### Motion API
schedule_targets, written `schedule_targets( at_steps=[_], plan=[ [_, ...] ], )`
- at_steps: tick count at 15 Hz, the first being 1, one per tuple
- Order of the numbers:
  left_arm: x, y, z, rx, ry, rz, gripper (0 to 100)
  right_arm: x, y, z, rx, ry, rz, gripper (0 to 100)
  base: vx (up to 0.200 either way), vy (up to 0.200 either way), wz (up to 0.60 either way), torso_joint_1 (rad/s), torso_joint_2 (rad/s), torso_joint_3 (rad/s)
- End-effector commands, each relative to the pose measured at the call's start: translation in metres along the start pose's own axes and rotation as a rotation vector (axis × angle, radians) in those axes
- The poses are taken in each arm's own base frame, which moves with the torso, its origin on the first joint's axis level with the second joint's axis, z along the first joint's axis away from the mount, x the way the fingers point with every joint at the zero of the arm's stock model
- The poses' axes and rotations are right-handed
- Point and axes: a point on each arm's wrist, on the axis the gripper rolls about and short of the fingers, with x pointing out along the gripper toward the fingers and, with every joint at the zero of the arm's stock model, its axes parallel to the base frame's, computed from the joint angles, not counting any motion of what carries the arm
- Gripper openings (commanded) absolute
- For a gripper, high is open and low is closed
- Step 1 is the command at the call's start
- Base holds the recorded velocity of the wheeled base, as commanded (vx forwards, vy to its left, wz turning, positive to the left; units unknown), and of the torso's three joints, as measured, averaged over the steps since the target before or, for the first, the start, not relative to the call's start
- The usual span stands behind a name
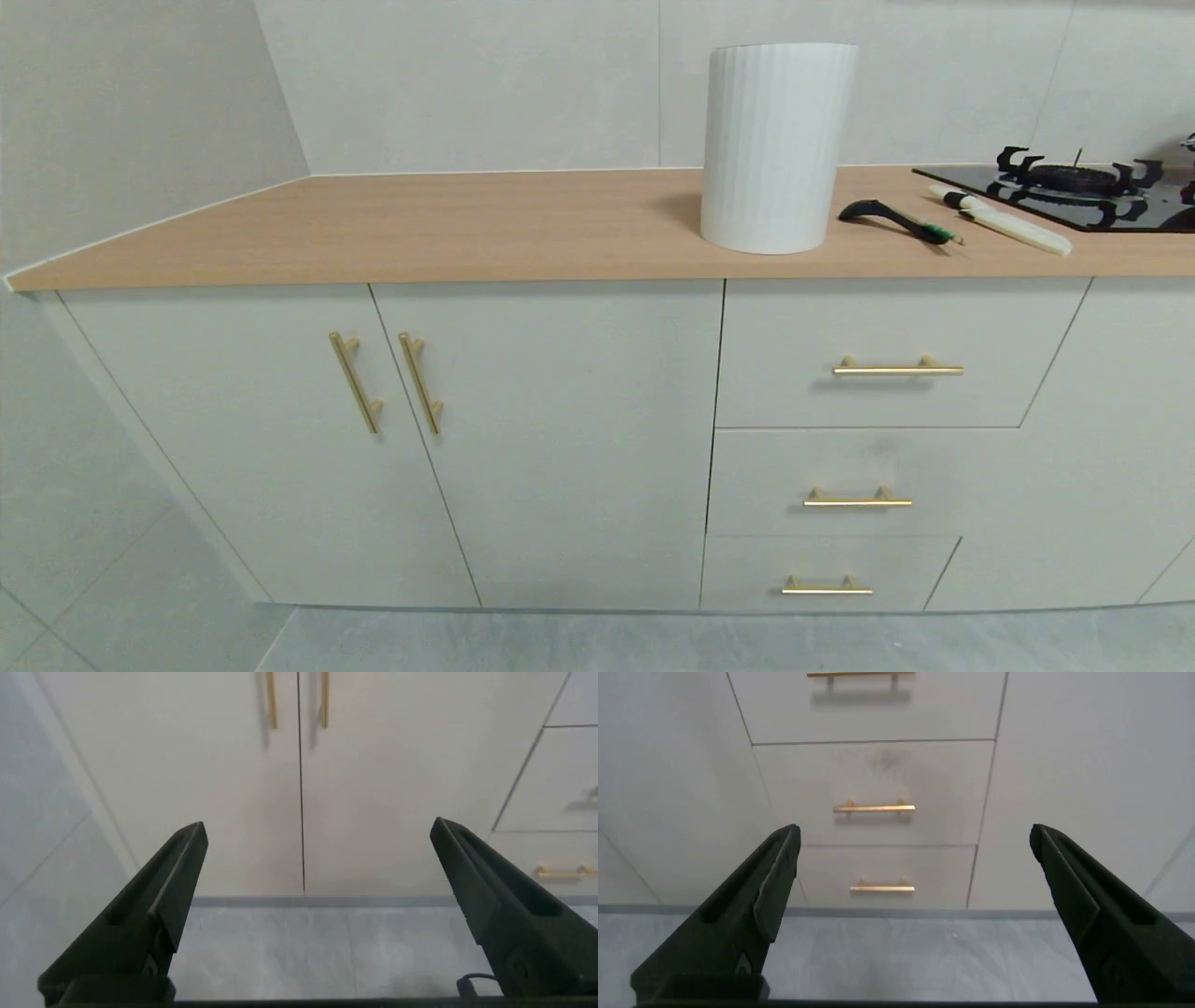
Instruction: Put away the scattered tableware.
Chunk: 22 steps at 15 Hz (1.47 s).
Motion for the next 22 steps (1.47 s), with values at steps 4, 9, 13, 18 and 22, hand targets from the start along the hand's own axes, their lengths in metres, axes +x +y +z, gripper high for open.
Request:
schedule_targets(
  at_steps=[4,9,13,18,22],
  plan=[
    [0.0,0.0,0.0,0.0,0.001,0.0,100,0.0,0.0,0.0,0.0,0.001,0.001,100,0.0,0.0,0.0,0.0,0.0,0.0],
    [0.0,0.0,0.0,0.0,0.001,0.0,100,0.0,0.0,0.0,-0.002,0.001,0.002,100,0.0,0.0,0.0,0.0,0.0,0.0],
    [0.0,0.0,0.0,0.0,0.001,0.0,100,-0.002,0.0,0.009,0.001,-0.038,0.003,100,0.0,0.0,0.0,0.0,0.0,0.0],
    [0.0,0.0,0.0,0.0,0.001,0.0,100,0.034,0.004,0.076,0.073,0.191,0.221,100,0.0,0.0,0.0,0.0,0.0,0.0],
    [0.0,0.0,0.0,0.0,0.001,0.0,100,0.117,0.015,0.087,0.007,0.548,0.229,100,0.0,0.0,0.0,0.0,0.0,0.0]
  ],
)
